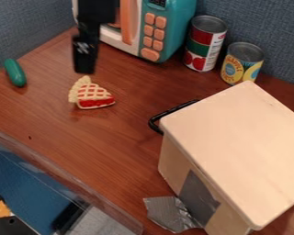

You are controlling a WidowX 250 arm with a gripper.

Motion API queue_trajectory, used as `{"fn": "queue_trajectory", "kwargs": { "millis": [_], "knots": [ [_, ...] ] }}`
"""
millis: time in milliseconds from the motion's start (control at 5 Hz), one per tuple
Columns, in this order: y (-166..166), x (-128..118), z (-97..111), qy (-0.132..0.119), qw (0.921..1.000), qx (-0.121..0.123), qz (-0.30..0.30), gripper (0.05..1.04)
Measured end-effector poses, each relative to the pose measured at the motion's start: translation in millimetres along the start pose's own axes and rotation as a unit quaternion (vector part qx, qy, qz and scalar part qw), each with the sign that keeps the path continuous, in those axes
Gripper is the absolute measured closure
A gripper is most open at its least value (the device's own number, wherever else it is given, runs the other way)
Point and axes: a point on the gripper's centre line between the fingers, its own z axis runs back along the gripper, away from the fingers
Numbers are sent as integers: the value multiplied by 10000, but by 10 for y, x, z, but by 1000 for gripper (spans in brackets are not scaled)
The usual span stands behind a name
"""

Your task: Open the drawer

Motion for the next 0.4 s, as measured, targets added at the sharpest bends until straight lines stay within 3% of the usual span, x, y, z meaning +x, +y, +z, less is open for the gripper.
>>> {"fn": "queue_trajectory", "kwargs": {
  "millis": [400],
  "knots": [
    [-257,541,-73,-276,9982,55,529,85]
  ]
}}
